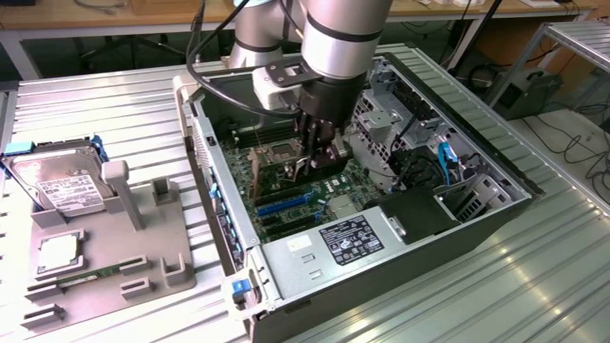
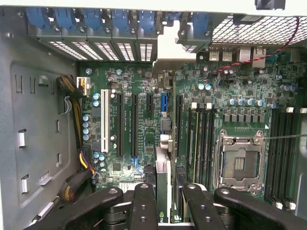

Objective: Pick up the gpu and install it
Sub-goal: 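Insert the gpu into the slot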

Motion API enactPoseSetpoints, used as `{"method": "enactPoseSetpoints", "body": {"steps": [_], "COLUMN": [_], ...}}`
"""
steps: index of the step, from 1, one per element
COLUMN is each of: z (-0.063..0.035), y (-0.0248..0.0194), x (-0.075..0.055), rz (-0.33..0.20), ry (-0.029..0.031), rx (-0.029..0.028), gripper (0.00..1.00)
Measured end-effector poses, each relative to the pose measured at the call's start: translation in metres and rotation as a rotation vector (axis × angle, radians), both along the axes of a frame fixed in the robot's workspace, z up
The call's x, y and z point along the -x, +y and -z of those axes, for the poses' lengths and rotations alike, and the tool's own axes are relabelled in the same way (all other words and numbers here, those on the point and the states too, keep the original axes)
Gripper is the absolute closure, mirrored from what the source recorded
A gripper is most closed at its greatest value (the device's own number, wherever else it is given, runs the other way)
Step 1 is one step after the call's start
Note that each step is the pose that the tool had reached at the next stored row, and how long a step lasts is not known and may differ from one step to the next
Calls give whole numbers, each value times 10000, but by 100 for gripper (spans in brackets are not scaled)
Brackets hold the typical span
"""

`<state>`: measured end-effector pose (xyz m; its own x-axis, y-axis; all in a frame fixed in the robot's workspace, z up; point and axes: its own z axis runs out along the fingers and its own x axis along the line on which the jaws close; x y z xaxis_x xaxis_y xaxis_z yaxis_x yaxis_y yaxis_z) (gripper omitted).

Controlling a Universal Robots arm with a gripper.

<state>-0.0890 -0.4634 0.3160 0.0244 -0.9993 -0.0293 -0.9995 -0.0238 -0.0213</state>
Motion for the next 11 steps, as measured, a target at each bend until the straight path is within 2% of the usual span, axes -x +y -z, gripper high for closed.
{"method": "enactPoseSetpoints", "body": {"steps": [11], "z": [26], "y": [-12], "x": [28], "rz": [36], "ry": [1], "rx": [1], "gripper": [74]}}
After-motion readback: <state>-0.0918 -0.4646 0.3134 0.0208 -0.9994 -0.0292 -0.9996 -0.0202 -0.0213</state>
